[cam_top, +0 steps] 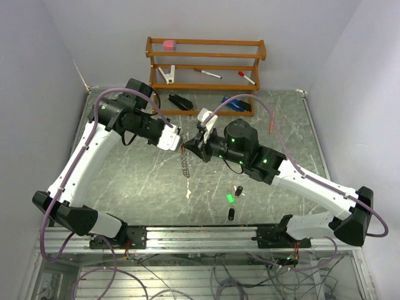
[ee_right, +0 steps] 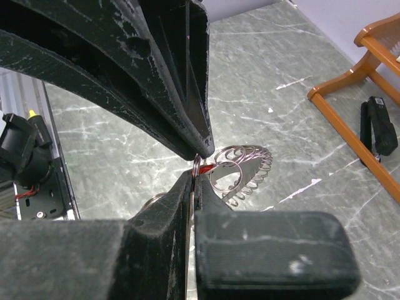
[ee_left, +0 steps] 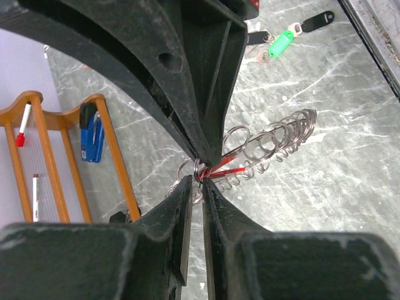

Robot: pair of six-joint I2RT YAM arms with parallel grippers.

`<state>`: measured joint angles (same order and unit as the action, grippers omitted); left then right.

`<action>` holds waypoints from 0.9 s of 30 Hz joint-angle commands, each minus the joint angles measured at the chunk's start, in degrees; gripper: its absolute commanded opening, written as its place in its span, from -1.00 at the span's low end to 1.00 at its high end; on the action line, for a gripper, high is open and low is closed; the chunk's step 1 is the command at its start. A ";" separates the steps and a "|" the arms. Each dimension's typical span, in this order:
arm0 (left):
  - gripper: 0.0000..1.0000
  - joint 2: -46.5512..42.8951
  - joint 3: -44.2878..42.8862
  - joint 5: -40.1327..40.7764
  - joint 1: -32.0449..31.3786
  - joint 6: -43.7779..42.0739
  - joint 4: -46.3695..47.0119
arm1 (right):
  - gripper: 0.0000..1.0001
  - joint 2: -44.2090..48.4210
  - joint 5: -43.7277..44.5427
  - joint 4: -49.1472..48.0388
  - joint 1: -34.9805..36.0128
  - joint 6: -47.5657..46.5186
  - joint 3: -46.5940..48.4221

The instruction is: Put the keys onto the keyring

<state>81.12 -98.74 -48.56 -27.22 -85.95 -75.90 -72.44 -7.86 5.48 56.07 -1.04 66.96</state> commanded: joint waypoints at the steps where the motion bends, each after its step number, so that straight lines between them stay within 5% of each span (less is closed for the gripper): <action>1: -0.54 0.06 -3.38 0.38 0.81 2.22 2.97 | -1.00 2.30 1.53 -1.88 -0.13 0.77 0.27; 18: -0.43 -0.92 0.33 0.63 1.08 1.32 3.95 | -1.00 2.79 2.69 -1.87 -0.52 1.57 0.81; 27: 0.13 -1.68 0.09 0.58 2.53 4.32 5.66 | -1.00 2.81 4.93 -1.00 -0.70 2.08 0.83</action>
<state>80.97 -98.06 -47.00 -25.50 -83.46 -71.35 -71.33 -4.86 6.00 55.81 0.47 66.96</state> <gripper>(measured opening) 0.510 0.010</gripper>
